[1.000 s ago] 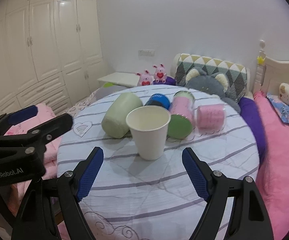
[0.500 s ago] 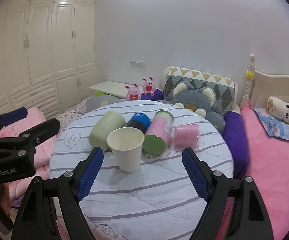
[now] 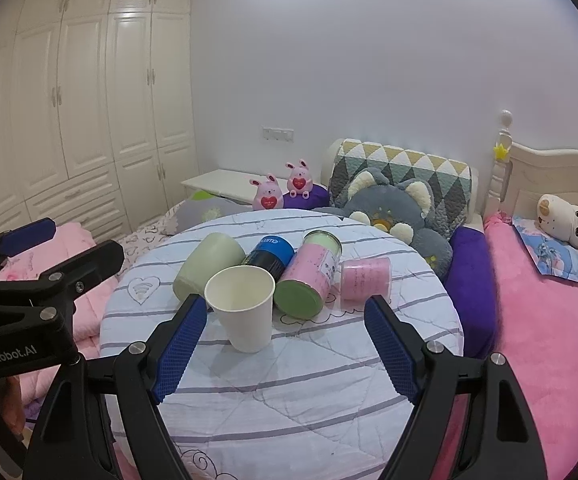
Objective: Flip cup upright
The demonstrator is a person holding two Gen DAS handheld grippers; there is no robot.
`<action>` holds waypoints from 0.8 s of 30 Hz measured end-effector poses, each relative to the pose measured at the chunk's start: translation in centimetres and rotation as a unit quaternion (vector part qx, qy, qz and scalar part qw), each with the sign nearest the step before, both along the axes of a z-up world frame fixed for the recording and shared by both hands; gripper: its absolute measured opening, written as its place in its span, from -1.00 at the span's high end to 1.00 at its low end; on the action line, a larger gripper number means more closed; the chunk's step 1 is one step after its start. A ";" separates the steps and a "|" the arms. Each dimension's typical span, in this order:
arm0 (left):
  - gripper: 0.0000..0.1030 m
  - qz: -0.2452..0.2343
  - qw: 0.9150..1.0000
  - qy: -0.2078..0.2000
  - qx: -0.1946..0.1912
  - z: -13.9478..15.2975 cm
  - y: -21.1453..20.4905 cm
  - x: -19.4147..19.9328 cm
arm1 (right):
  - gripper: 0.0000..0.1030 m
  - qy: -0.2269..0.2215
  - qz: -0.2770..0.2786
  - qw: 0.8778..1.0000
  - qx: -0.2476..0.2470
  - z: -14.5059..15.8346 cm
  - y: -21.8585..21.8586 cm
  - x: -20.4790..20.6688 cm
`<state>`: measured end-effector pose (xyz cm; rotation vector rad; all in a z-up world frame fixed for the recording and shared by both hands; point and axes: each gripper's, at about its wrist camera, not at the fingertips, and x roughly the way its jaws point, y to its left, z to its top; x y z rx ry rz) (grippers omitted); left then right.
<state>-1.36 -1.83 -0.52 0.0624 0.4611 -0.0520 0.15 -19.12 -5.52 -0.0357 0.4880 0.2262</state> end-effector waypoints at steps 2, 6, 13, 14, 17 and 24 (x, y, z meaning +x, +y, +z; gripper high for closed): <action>-1.00 0.000 1.000 0.001 0.000 0.1 -0.3 0.0 | -0.60 0.000 -0.002 1.000 0.000 -0.1 -0.2 0.0; -1.00 0.001 1.000 -0.001 0.000 0.1 -0.6 0.0 | -0.60 0.000 -0.003 1.000 0.004 -0.1 -0.7 0.0; -1.00 0.000 1.000 -0.002 -0.002 0.1 -1.1 0.2 | -0.60 -0.003 -0.003 1.000 0.008 0.0 -1.1 0.1; -1.00 0.001 1.000 -0.003 -0.002 0.1 -1.1 0.2 | -0.60 -0.004 -0.003 1.000 0.007 0.1 -1.2 0.1; -1.00 0.001 1.000 -0.004 -0.003 0.1 -1.4 0.2 | -0.60 -0.006 -0.002 1.000 0.009 0.1 -1.2 0.0; -1.00 0.007 1.000 -0.017 -0.001 0.2 -1.5 -0.2 | -0.60 -0.009 0.001 1.000 0.013 0.1 -1.3 0.0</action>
